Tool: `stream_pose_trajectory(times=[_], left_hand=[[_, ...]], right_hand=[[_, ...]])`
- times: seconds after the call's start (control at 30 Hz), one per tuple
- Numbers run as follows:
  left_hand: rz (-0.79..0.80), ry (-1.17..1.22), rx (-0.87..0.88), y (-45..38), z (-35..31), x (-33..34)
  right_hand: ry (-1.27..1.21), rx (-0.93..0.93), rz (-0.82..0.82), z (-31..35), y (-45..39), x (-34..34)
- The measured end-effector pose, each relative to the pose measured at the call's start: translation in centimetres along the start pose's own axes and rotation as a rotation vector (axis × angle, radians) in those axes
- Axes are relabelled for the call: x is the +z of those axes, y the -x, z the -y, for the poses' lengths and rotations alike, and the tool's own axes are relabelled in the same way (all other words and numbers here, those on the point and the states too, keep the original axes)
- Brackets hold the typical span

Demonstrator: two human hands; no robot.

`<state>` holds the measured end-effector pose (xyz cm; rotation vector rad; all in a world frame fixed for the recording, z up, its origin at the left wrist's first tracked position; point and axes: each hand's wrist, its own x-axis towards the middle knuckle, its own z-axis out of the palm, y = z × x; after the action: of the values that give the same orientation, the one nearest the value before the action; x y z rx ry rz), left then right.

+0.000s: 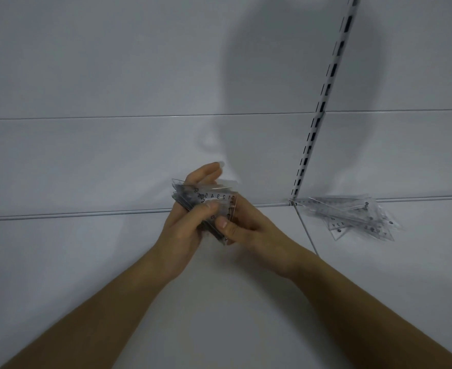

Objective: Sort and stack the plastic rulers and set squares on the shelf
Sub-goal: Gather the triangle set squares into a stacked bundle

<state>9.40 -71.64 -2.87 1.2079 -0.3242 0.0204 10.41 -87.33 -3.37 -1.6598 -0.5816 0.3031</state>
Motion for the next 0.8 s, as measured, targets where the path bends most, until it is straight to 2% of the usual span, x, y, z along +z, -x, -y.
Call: stream_pose_trajectory(times=[0.1, 0.23, 0.33, 0.5, 0.6, 0.67, 0.8], left_hand=[[0.021, -0.037, 0.021, -0.3, 0.2, -0.5], [-0.06, -0.295, 0.054, -1.1, -0.3, -1.9], [0.031, -0.424, 0.019, -1.2, -0.3, -2.7], [0.252, -1.197, 0.127, -0.2, 1.8, -2.5], [0.253, -1.364, 0.136, 0.1, 2.5, -2.3], [0.245, -1.401, 0.145, 0.2, 2.8, -2.2], [0.23, -1.427, 0.137, 0.2, 3.3, -2.0]], right_hand=[[0.047, -0.008, 0.0, 0.4, 0.3, -0.8], [0.43, -0.089, -0.065, 0.7, 0.5, -2.5], [0.678, -0.079, -0.067, 0.6, 0.7, -3.4], [1.076, 0.073, 0.029, -0.4, 1.1, -3.1], [1.154, 0.086, -0.023, -0.7, 1.1, -2.3], [1.205, 0.084, -0.052, -1.0, 0.9, -1.7], [1.155, 0.039, -0.11, -2.1, 0.8, -1.0]])
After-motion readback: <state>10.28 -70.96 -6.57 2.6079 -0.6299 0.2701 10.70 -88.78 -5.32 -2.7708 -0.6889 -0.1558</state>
